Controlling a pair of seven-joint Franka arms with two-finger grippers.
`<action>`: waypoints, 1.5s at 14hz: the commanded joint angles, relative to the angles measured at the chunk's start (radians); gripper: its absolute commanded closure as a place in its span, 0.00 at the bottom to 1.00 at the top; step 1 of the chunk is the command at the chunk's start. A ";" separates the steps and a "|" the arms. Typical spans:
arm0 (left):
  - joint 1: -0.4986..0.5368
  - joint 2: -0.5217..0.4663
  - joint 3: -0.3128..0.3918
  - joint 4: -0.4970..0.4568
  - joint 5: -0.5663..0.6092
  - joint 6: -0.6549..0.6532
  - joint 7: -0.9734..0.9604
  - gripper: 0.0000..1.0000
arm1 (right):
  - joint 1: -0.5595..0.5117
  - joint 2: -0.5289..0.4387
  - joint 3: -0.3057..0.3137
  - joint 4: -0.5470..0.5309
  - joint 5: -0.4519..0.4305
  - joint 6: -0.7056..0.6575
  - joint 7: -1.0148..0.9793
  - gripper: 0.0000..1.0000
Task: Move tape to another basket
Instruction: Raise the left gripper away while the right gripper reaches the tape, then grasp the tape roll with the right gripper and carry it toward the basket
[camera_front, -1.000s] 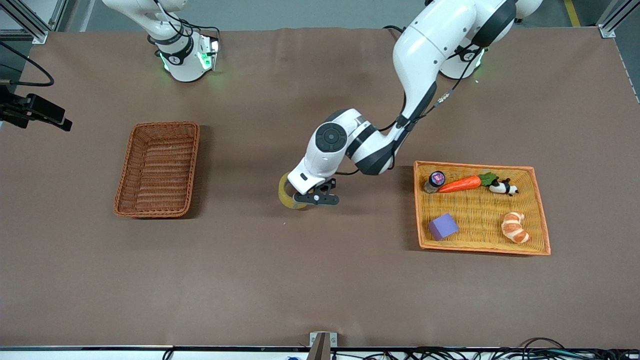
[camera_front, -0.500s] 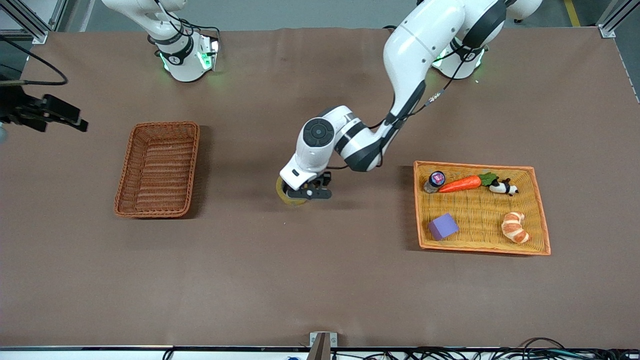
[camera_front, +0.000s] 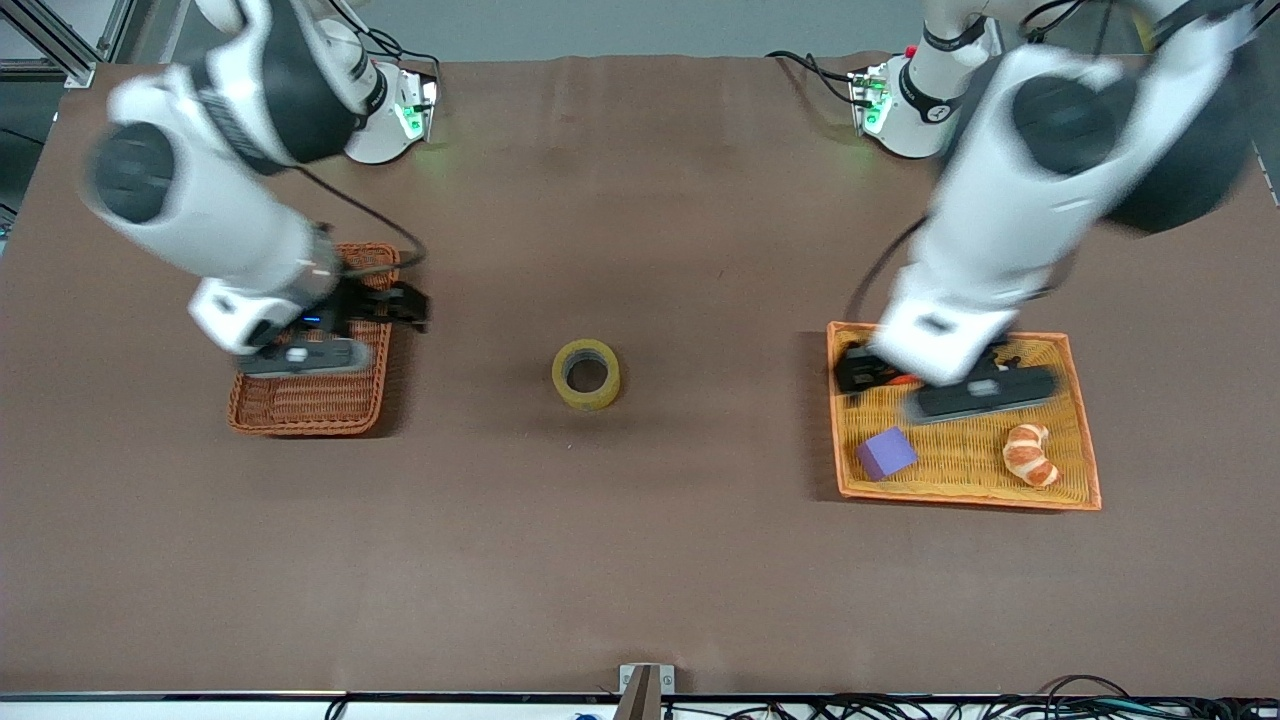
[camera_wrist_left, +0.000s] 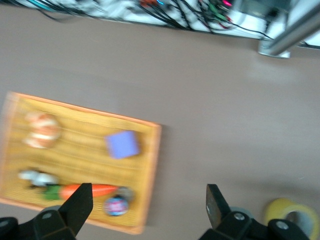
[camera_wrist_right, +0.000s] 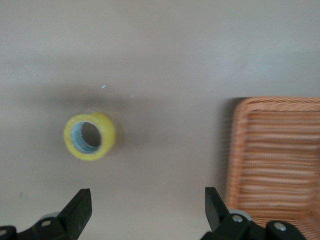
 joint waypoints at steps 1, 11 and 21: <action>0.097 -0.096 -0.011 -0.057 0.005 -0.066 0.190 0.00 | 0.129 0.120 -0.013 -0.015 -0.002 0.139 0.116 0.00; 0.179 -0.248 0.029 -0.202 -0.117 -0.151 0.271 0.00 | 0.247 0.296 -0.016 -0.231 -0.122 0.631 0.186 0.00; 0.202 -0.348 0.012 -0.339 -0.131 -0.156 0.312 0.00 | 0.266 0.382 -0.018 -0.225 -0.182 0.713 0.203 0.47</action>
